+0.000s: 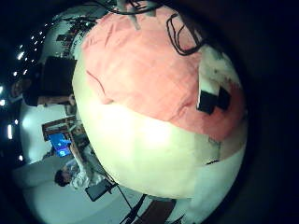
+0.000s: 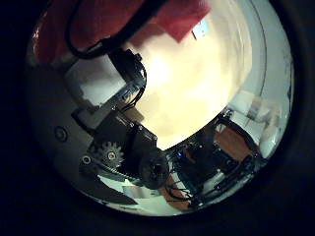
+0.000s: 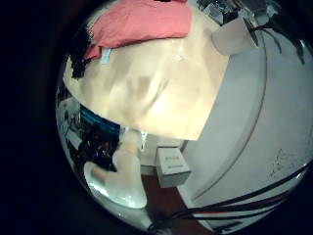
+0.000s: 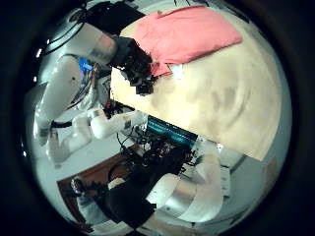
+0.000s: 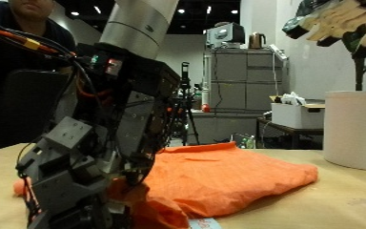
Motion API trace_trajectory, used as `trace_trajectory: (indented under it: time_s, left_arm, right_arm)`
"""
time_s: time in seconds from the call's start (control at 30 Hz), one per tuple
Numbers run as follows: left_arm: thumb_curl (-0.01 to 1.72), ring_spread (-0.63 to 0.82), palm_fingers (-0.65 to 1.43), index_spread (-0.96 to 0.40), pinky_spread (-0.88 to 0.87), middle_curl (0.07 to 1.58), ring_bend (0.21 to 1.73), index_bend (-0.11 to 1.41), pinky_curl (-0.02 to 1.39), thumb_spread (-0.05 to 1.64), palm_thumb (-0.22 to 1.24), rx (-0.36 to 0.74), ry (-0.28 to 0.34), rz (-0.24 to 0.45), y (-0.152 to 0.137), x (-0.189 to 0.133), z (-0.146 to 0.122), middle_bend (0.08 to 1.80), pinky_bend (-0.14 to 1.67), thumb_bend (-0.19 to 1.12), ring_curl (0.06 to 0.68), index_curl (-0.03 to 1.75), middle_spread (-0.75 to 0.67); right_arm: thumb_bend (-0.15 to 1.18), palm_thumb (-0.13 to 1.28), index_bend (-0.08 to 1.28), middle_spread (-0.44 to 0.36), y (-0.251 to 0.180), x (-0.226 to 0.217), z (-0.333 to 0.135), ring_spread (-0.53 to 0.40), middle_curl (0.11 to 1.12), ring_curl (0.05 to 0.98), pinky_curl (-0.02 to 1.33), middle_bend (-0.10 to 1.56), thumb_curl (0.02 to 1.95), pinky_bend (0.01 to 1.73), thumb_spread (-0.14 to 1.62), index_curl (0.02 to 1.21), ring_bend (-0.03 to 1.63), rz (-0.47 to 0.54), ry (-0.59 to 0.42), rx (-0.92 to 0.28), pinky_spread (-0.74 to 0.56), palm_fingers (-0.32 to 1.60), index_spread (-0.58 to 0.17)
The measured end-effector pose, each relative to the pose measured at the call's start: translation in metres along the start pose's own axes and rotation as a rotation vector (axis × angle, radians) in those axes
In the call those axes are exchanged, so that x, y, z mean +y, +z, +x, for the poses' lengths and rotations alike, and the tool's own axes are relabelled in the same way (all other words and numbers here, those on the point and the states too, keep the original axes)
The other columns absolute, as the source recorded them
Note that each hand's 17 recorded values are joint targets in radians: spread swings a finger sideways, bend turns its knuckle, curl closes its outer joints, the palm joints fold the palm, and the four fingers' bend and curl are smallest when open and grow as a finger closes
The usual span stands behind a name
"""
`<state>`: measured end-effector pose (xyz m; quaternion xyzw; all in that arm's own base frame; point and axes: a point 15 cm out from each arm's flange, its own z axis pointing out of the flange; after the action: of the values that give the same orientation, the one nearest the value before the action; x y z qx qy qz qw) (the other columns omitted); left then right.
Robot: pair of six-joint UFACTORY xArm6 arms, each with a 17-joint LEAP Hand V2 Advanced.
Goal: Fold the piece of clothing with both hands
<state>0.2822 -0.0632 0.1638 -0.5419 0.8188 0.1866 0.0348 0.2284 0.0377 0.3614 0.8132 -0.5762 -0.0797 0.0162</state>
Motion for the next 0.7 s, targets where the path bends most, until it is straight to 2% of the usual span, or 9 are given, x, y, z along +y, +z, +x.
trace_trajectory:
  time_s: [0.27, 0.33, 0.43, 0.5, 0.57, 0.7]
  left_arm:
    - [0.62, -0.44, 1.03, -0.49, -0.58, 0.96, 1.36, 0.56, 0.65, 0.97, 0.89, 0.016, -0.033, 0.009, -0.057, 0.013, -0.042, 0.82, 1.3, 0.06, 0.574, 0.48, -0.51]
    - [0.64, -0.44, 1.01, -0.52, -0.58, 1.01, 1.38, 0.57, 0.66, 0.97, 0.9, 0.021, -0.046, 0.024, -0.071, 0.017, -0.054, 0.82, 1.32, 0.05, 0.58, 0.52, -0.54]
    - [0.66, -0.44, 0.99, -0.55, -0.58, 1.05, 1.4, 0.57, 0.66, 0.97, 0.91, 0.026, -0.062, 0.05, -0.085, 0.019, -0.067, 0.81, 1.34, 0.03, 0.582, 0.57, -0.56]
    - [0.67, -0.43, 0.98, -0.57, -0.58, 1.09, 1.41, 0.57, 0.66, 0.97, 0.92, 0.027, -0.07, 0.073, -0.094, 0.02, -0.073, 0.81, 1.36, 0.02, 0.584, 0.61, -0.57]
    - [0.68, -0.43, 0.97, -0.59, -0.58, 1.11, 1.43, 0.56, 0.65, 0.97, 0.92, 0.027, -0.072, 0.09, -0.103, 0.018, -0.076, 0.81, 1.37, 0.0, 0.584, 0.65, -0.59]
    - [0.69, -0.43, 0.95, -0.61, -0.57, 1.16, 1.44, 0.55, 0.65, 0.97, 0.92, 0.025, -0.078, 0.109, -0.118, 0.017, -0.081, 0.8, 1.39, -0.01, 0.584, 0.72, -0.6]
  right_arm:
    - [-0.02, 0.14, 0.16, 0.068, -0.003, 0.0, 0.037, 0.196, 0.31, 0.28, 0.31, 0.26, 0.22, 0.31, 1.14, 0.29, 0.26, -0.039, -0.002, 0.036, 0.33, 0.21, -0.285]
    - [-0.02, 0.14, 0.15, 0.057, -0.005, 0.0, 0.052, 0.145, 0.32, 0.29, 0.31, 0.26, 0.22, 0.3, 1.13, 0.28, 0.32, -0.064, -0.009, 0.02, 0.31, 0.27, -0.274]
    - [-0.01, 0.17, 0.15, 0.093, 0.003, 0.001, 0.062, 0.079, 0.33, 0.308, 0.3, 0.31, 0.23, 0.28, 1.14, 0.28, 0.41, -0.109, -0.013, -0.008, 0.2, 0.39, -0.238]
    - [-0.01, 0.18, 0.19, 0.152, 0.012, 0.0, 0.063, 0.075, 0.32, 0.309, 0.31, 0.27, 0.23, 0.31, 1.15, 0.29, 0.39, -0.139, -0.016, -0.022, 0.15, 0.35, -0.222]
    - [-0.01, 0.2, 0.2, 0.172, 0.019, 0.0, 0.064, 0.081, 0.32, 0.304, 0.31, 0.24, 0.23, 0.33, 1.16, 0.31, 0.36, -0.159, -0.018, -0.033, 0.1, 0.33, -0.215]
    - [-0.01, 0.25, 0.19, 0.114, 0.039, -0.008, 0.059, 0.047, 0.33, 0.287, 0.3, 0.25, 0.23, 0.3, 1.18, 0.32, 0.35, -0.21, -0.052, -0.062, 0.05, 0.38, -0.226]
